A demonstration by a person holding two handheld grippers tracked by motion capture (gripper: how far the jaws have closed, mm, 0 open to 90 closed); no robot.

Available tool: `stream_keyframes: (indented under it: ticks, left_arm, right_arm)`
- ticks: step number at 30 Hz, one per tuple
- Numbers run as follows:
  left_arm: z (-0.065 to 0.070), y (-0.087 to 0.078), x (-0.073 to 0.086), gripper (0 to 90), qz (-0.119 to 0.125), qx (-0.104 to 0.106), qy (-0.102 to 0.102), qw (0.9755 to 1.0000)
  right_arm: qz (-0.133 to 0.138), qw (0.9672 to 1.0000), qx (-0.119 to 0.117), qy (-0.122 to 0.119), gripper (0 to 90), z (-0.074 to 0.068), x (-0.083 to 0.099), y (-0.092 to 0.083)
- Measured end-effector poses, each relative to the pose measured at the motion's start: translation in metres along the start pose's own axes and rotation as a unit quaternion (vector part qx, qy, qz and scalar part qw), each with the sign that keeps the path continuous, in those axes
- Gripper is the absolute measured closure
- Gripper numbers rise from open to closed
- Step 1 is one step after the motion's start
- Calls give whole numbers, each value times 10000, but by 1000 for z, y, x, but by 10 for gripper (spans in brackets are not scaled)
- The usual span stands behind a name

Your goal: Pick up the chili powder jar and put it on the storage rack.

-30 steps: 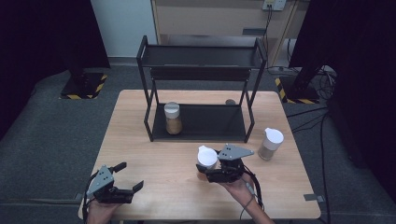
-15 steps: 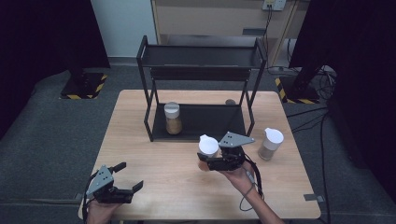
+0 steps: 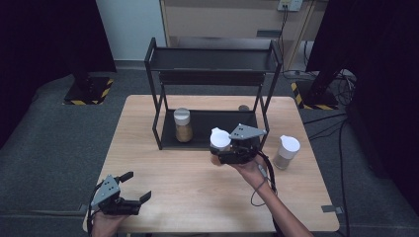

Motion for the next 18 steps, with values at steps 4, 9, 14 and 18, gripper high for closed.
stream_keyframes:
  ticks: [4,9,14,18]
  left_arm:
    - [0,0,0,4,-5,4,2,10000]
    - [0,0,0,4,2,6,-8,10000]
    - [0,0,0,4,4,8,-10,10000]
    - [-1,0,0,4,4,4,-22,10000]
  right_arm:
    - [-1,10000,44,-45,311,3,-3,4]
    - [-12,10000,66,-28,311,12,-9,14]
    - [-14,9999,125,-19,311,19,-13,21]
    - [2,9998,178,0,311,26,-17,30]
Point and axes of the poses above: each handheld gripper's, and its own axes: y roughly forward along the jaws, x roughly out of its underside, z roughly to its right, the point moved 2 cm from there along y, roughly forward along the jaws, and after that the axes turned 2 degrees about -z, right-handed, at the moved point
